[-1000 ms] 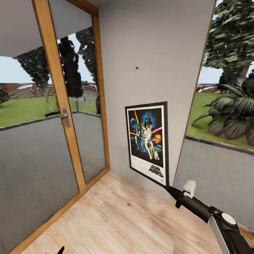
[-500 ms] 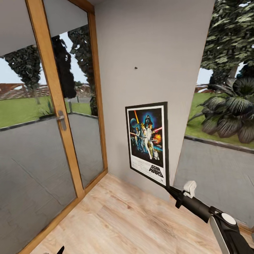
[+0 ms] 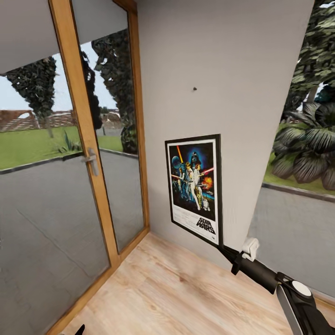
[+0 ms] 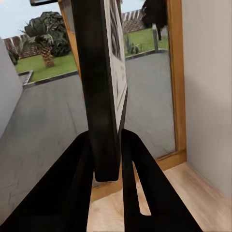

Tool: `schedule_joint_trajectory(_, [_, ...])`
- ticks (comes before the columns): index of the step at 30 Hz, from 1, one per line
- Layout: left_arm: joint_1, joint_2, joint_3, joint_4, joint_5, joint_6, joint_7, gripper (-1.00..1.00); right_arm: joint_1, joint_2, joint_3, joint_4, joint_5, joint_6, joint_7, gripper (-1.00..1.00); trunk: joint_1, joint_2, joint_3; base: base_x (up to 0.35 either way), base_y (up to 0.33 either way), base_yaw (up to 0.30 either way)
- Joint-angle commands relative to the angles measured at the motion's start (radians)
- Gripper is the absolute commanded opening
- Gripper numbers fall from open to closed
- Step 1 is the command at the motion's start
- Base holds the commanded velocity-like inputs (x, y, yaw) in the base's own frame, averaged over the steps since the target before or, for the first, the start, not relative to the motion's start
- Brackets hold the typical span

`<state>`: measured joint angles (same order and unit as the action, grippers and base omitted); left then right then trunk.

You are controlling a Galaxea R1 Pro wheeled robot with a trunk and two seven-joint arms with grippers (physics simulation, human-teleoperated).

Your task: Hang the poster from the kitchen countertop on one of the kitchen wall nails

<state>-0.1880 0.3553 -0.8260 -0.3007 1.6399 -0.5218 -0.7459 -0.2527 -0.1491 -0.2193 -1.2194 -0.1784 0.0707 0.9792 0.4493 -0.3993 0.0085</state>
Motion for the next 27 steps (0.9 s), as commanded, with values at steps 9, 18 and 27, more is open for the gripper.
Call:
schedule_joint_trajectory(9, [-0.001,0.001,-0.009,0.0,0.011,-0.003,-0.002,1.0,0.0,0.0,-0.002,0.0,-0.01,0.01,0.008,-1.0,0.001,-0.001,0.002,0.165,0.314,-0.039])
schedule_joint_trajectory(18, [-0.001,0.001,-0.009,0.0,0.011,-0.003,-0.001,1.0,0.0,-0.001,-0.003,0.0,-0.01,0.011,0.009,-1.0,0.001,-0.001,0.008,0.165,0.314,-0.253])
schedule_joint_trajectory(27, [-0.001,0.001,-0.01,0.0,0.011,-0.003,-0.001,1.0,0.0,-0.001,-0.002,0.001,-0.01,0.011,0.009,-1.0,0.001,-0.001,0.015,0.165,0.314,-0.286])
